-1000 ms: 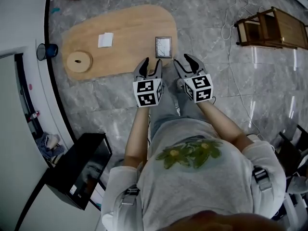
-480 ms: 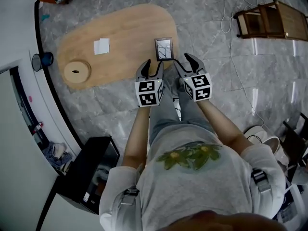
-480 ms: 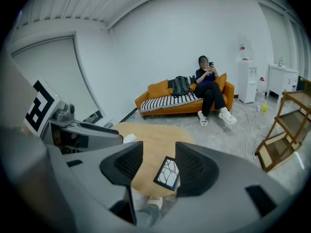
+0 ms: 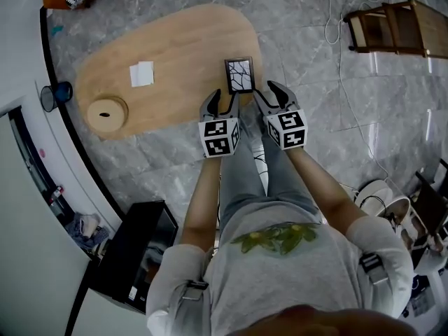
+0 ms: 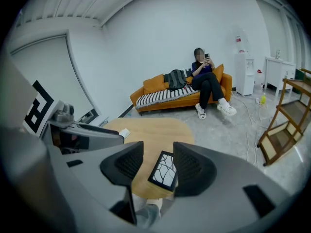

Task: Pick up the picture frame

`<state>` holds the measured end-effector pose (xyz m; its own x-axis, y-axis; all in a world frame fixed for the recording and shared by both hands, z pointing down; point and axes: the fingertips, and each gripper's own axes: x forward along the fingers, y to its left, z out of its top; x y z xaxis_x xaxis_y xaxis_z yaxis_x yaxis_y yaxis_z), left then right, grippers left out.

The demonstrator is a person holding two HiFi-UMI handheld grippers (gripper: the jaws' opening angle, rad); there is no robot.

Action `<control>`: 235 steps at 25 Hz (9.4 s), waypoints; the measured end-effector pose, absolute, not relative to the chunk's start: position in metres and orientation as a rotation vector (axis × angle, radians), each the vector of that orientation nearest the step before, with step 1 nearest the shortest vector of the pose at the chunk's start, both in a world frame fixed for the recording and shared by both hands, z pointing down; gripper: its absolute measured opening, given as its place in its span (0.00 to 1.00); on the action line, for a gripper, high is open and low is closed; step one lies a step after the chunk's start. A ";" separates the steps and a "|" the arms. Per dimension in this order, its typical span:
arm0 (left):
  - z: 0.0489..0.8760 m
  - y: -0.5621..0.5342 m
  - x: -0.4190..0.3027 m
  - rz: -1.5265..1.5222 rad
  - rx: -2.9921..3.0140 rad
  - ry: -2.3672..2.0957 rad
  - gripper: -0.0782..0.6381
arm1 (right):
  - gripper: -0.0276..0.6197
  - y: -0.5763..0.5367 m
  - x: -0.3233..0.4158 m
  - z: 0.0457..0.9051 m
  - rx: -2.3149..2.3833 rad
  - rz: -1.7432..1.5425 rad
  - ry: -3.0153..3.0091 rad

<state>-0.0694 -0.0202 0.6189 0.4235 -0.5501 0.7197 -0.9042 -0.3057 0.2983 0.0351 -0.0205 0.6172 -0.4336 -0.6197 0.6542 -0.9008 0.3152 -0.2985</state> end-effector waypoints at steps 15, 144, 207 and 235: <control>0.686 -0.027 -0.075 0.745 1.950 -1.192 0.38 | 0.34 -0.026 0.033 0.684 1.307 0.913 -2.069; 0.682 -0.014 -0.094 0.784 1.667 -0.978 0.25 | 0.19 -0.025 0.005 0.679 0.997 1.142 -1.862; 0.426 -0.010 -0.095 0.504 1.981 -1.402 0.24 | 0.18 -0.031 0.003 0.422 1.104 0.705 -2.302; 0.373 -0.012 -0.097 0.457 2.056 -1.563 0.24 | 0.18 -0.035 0.002 0.370 1.181 0.527 -2.429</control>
